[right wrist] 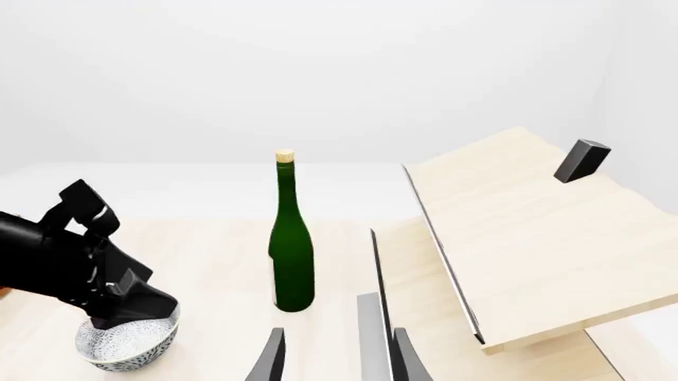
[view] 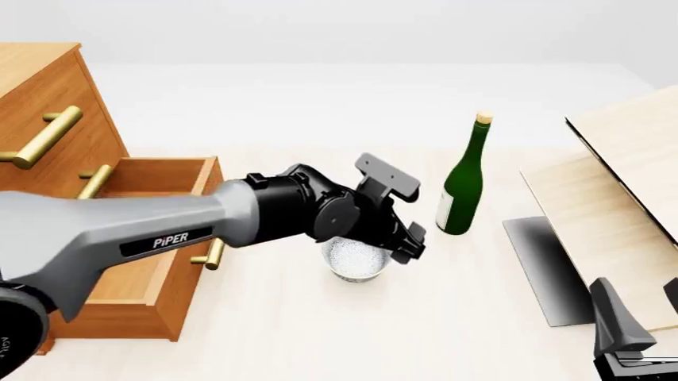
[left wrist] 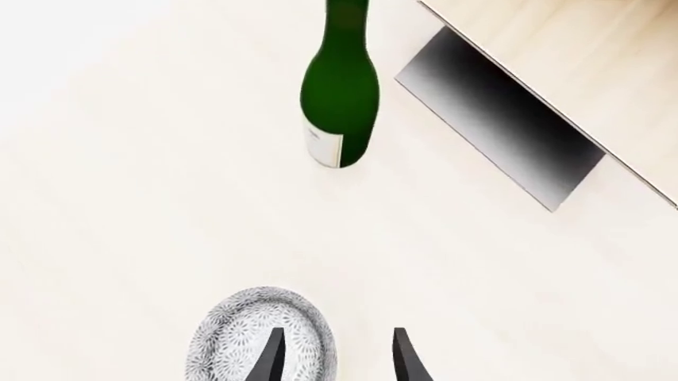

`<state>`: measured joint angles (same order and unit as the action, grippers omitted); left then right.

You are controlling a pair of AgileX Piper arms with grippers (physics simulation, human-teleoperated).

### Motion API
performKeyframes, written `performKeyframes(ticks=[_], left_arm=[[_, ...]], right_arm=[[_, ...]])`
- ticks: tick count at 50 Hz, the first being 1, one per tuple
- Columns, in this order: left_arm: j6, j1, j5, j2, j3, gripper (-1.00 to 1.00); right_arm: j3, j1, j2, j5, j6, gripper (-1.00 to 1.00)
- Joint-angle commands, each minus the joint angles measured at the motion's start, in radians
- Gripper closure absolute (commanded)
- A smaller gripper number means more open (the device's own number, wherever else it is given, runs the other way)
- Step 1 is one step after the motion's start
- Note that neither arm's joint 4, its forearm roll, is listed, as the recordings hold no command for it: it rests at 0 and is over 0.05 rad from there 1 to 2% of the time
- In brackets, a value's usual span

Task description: Put the bowl in the bottom drawer of the cabinet.

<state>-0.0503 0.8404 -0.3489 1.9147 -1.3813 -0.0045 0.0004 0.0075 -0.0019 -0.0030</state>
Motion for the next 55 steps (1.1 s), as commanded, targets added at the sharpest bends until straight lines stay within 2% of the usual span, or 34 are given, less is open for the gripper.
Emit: performKeyframes(ticks=[1,31,55], left_arm=[[-0.018,0.002,0.022,0.040,-0.002,-1.00],[-0.034,-0.029,0.038,0.108,-0.016,-1.00],[-0.068,-0.015,0.068,0.137,0.010,-1.00]], right_arm=[[0.000,0.000,0.000,0.000,0.000,-1.00],[0.000,0.000,0.000,0.000,0.000,-1.00],[0.000,0.000,0.000,0.000,0.000,-1.00]])
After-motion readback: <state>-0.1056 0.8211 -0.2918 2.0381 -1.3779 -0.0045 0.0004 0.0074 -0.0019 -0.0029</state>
